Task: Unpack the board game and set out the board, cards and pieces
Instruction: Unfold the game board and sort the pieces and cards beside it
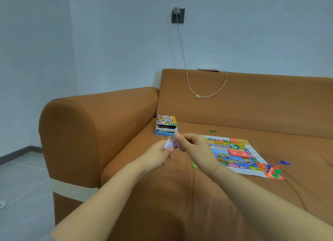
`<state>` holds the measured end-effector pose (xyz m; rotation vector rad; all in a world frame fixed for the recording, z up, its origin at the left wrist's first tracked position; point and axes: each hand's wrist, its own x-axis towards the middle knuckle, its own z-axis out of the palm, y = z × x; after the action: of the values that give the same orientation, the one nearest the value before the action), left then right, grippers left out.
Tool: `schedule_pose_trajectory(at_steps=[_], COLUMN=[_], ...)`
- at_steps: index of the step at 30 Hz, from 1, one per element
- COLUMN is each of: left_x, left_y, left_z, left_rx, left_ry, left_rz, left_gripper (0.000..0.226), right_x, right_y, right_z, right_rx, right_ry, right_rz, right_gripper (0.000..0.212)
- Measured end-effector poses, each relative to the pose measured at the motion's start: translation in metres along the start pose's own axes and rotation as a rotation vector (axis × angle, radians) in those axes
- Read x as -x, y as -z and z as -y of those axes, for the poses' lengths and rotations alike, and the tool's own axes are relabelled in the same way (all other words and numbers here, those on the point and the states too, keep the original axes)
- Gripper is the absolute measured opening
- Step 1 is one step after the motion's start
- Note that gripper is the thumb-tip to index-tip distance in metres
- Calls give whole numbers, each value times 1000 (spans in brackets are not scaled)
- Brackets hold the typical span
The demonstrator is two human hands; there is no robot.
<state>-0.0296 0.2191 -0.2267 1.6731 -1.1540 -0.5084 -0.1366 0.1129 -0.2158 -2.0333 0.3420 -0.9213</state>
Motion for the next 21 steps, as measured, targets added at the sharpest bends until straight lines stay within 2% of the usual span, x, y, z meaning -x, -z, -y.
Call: schedule_pose_trajectory(at_steps=[3, 7, 13, 17, 21], left_x=[14, 14, -10, -47, -88], left_y=[-1, -13, -43, -50, -42], left_z=[-17, -24, -22, -11, 5], left_rx=[83, 226, 478, 358, 204], left_ry=[-49, -94, 8, 1, 19], left_rz=[85, 160, 129, 54, -71], left_gripper=[17, 13, 24, 25, 27], right_x=[9, 13, 1, -29, -75], right_y=[14, 33, 63, 66, 61], right_z=[22, 33, 5, -29, -58], right_rx=[81, 255, 251, 164, 123], right_ry=[14, 63, 50, 46, 17], right_rz=[13, -9, 37, 45, 143], right_gripper=[13, 9, 11, 7, 10])
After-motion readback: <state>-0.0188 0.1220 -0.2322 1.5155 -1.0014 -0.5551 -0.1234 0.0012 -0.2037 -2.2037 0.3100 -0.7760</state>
